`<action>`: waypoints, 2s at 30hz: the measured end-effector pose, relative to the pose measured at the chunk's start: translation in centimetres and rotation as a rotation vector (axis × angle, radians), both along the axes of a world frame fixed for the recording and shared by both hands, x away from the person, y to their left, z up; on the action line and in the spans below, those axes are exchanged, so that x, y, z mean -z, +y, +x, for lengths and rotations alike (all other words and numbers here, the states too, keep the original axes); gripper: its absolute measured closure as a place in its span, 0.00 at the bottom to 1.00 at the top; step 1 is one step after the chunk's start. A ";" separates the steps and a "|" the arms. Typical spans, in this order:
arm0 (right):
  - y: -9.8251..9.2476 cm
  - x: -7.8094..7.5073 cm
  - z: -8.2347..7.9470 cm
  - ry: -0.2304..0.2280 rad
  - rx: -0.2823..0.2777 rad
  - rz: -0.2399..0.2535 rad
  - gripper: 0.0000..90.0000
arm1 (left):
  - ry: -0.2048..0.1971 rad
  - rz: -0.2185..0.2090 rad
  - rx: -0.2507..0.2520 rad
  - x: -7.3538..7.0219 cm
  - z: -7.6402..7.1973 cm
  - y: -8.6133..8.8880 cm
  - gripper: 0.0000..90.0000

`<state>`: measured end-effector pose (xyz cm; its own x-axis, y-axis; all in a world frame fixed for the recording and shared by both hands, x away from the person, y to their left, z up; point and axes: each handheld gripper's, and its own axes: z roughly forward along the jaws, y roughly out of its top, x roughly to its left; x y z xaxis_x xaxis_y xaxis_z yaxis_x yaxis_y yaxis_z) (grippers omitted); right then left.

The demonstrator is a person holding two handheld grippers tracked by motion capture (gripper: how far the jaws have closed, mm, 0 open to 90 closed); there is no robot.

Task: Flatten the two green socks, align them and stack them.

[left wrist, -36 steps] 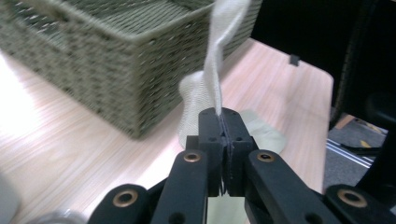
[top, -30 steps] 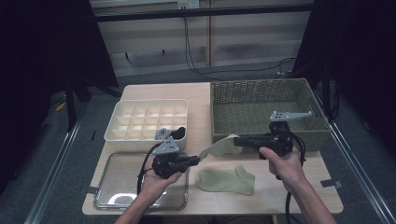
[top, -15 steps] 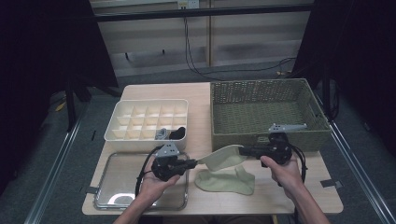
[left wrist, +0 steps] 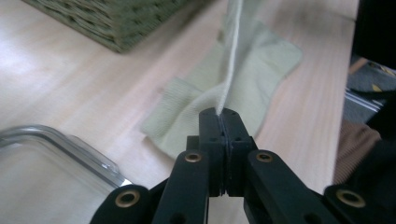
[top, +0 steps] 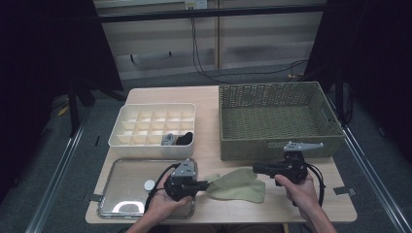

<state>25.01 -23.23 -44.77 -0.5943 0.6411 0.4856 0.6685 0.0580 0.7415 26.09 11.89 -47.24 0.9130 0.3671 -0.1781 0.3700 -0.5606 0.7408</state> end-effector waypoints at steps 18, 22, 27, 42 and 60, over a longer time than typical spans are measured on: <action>1.4 3.4 -1.8 0.079 -0.022 -0.086 0.79 | 0.049 -0.031 0.096 0.1 -0.9 1.3 0.82; 1.5 3.7 -2.1 0.084 -0.011 -0.115 0.75 | 0.046 -0.070 0.026 -0.2 0.3 2.0 0.81; 1.6 4.4 -1.9 0.103 -0.001 -0.163 0.70 | 0.063 -0.050 -0.048 0.5 2.5 1.4 0.66; 3.2 5.2 -1.4 0.112 -0.032 -0.230 0.75 | 0.091 0.034 -0.036 2.4 2.5 0.3 0.59; 1.9 4.7 -1.9 0.110 0.002 -0.166 0.99 | 0.119 -0.001 0.021 1.4 1.7 0.6 0.93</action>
